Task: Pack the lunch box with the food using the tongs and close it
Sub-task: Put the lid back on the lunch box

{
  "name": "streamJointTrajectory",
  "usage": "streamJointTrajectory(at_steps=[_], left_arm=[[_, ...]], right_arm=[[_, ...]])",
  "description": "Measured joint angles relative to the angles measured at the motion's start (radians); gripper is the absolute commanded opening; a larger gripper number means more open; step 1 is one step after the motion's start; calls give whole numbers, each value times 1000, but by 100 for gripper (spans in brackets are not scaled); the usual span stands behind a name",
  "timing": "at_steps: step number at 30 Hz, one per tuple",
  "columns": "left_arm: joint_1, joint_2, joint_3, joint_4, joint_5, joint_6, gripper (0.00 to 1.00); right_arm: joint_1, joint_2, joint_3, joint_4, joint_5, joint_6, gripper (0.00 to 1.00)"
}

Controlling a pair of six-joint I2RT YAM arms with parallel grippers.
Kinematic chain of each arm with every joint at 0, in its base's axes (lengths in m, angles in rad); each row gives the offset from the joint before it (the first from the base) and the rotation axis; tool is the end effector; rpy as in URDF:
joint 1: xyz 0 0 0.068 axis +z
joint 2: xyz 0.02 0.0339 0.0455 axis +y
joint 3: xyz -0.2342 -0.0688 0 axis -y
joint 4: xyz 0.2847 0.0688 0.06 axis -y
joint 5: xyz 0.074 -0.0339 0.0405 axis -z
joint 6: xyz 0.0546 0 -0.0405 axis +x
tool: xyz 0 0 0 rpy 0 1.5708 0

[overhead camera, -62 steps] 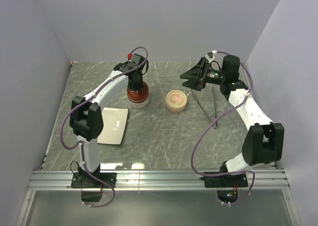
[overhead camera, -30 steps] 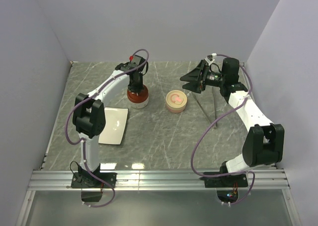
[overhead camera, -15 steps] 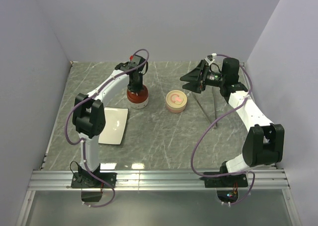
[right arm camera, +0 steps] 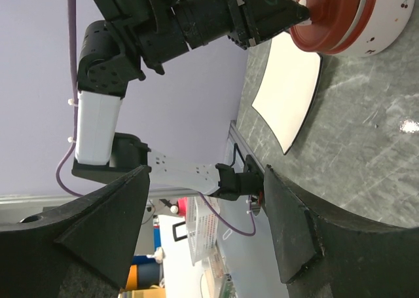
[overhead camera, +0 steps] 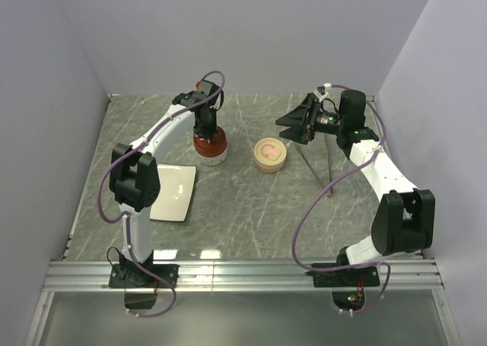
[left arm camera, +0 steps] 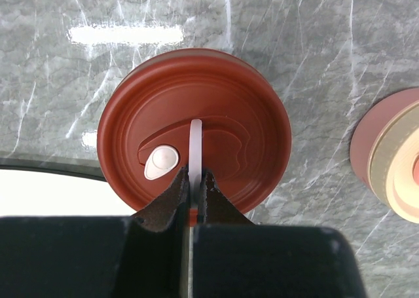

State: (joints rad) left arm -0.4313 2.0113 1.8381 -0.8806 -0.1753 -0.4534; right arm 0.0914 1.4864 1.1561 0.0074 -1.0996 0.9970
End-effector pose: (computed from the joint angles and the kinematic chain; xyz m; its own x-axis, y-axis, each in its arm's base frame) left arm 0.4344 -0.1894 0.2243 -0.8559 -0.0809 -0.5107 -0.0463 0.9957 -0.0802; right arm 0.3767 0.0834 0.2799 -0.9130 0.2992 -0.2773 -0.2139 0.2278 0.9499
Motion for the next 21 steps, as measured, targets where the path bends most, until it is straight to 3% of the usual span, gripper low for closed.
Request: streamJointTrajectory(at_steps=[21], left_arm=[[31,46,49,-3,65,19,0]], right_arm=[[0,0,-3,0,0,0,77]])
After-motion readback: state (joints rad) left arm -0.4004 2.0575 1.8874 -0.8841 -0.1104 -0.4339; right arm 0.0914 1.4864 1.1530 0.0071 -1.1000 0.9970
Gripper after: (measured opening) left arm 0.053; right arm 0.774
